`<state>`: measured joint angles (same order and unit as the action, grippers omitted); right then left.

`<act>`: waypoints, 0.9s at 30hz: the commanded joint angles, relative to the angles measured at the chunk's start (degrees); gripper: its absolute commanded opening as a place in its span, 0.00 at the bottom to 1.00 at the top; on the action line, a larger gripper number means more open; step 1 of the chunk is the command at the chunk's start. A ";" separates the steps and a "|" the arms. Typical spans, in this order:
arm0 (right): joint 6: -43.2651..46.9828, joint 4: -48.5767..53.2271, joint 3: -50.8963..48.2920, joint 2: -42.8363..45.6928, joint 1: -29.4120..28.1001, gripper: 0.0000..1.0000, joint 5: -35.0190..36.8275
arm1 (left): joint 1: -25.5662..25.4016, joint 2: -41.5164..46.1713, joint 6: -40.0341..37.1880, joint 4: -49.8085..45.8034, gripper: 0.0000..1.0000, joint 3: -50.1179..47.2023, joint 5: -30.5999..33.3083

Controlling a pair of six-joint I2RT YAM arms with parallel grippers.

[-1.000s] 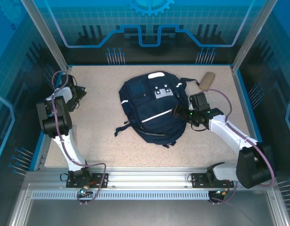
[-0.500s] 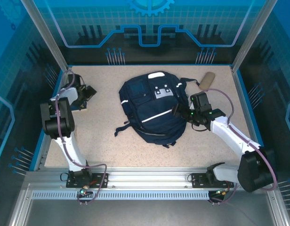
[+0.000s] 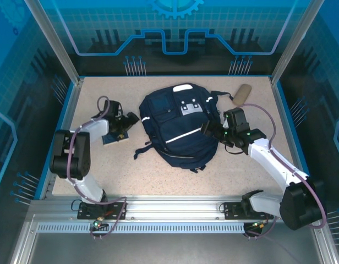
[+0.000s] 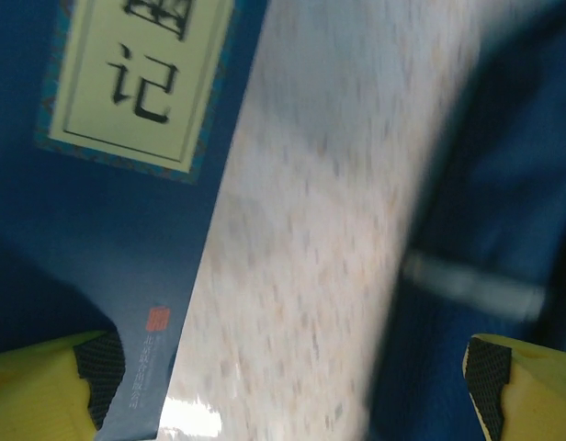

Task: Pack books, pencil case, and school supplies into a backpack

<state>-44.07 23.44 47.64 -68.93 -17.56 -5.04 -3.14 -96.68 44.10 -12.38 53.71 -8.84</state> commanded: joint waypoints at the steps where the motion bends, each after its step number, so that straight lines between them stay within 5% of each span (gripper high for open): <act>1: -0.60 -0.40 -0.79 0.90 0.34 0.98 -1.07 | -3.77 4.27 7.04 -4.67 0.99 -7.76 0.13; 9: -0.96 -1.28 -1.06 0.22 -1.01 0.98 -0.96 | -13.63 19.24 11.43 -11.07 0.99 -17.24 6.66; 14: 0.68 -0.51 1.01 -0.05 -5.11 0.98 3.26 | -14.27 24.97 6.02 -15.44 0.98 -13.60 8.59; 21: 2.62 0.27 5.13 -3.12 -13.03 0.97 6.36 | -7.96 22.79 -4.60 -20.08 0.98 -5.47 13.19; 27: 0.88 -1.12 7.40 -7.53 -19.60 0.96 7.10 | -1.01 15.88 -9.84 -14.61 0.78 -2.06 7.39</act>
<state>-42.83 22.63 52.82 -74.56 -34.76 0.64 -5.54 -77.23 39.03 -27.86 48.95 1.23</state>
